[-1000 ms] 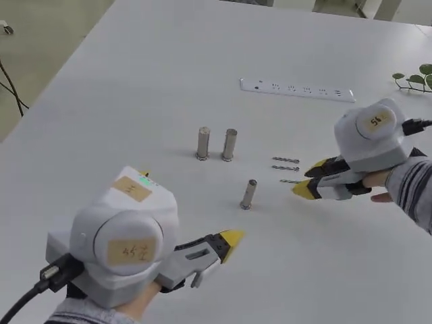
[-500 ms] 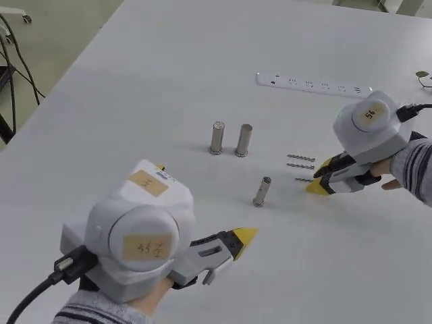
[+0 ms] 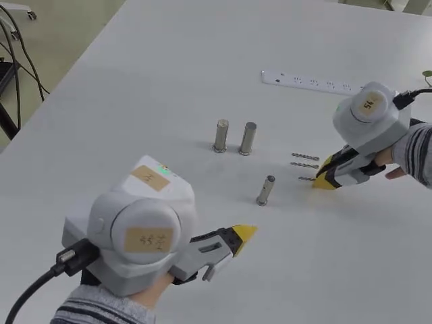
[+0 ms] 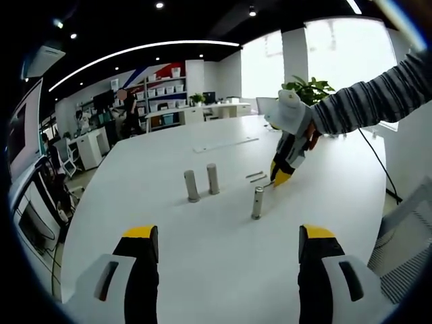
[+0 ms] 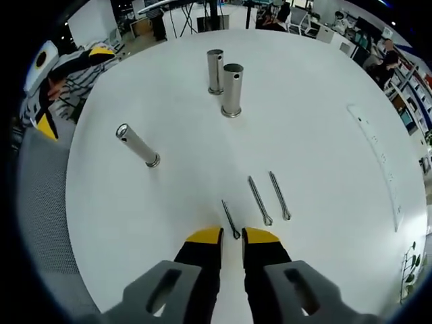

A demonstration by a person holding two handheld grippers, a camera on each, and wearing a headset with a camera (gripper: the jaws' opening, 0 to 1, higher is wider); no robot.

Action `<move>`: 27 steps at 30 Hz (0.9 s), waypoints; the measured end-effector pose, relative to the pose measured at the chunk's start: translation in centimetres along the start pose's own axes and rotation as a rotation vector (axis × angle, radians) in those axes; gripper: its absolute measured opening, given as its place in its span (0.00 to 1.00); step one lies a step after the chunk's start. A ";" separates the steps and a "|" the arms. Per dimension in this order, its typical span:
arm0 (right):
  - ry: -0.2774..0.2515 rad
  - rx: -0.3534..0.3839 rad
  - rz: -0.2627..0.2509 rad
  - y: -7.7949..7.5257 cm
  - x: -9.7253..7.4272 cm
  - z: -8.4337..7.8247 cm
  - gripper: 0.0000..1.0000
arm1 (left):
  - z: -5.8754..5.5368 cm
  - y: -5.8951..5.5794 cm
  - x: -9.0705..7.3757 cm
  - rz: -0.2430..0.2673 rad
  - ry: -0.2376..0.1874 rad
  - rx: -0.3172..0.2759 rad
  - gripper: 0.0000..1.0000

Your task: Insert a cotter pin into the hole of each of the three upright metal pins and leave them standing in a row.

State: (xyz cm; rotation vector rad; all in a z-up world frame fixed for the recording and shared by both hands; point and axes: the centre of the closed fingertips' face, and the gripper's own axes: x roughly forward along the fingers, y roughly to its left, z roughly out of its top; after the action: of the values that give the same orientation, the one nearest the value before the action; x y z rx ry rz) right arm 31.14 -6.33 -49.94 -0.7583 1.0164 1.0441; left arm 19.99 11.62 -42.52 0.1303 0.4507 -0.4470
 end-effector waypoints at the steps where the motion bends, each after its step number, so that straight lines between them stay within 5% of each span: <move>1: 0.003 -0.010 0.001 0.0 0.0 0.0 0.05 | 0.0 0.0 0.0 -0.001 0.000 0.000 0.84; 14: 0.007 -0.045 -0.037 -0.2 0.1 0.0 0.00 | 0.1 -0.4 0.1 -0.011 -0.003 0.025 0.83; 27: -0.087 -0.047 -0.096 -0.6 -0.5 0.0 0.00 | 0.1 -0.5 0.0 -0.015 -0.008 0.024 0.83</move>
State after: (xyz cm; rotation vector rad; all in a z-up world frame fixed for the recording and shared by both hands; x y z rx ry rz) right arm 31.65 -6.68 -49.40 -0.7861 0.8748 1.0123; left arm 19.83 11.16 -42.49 0.1486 0.4389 -0.4672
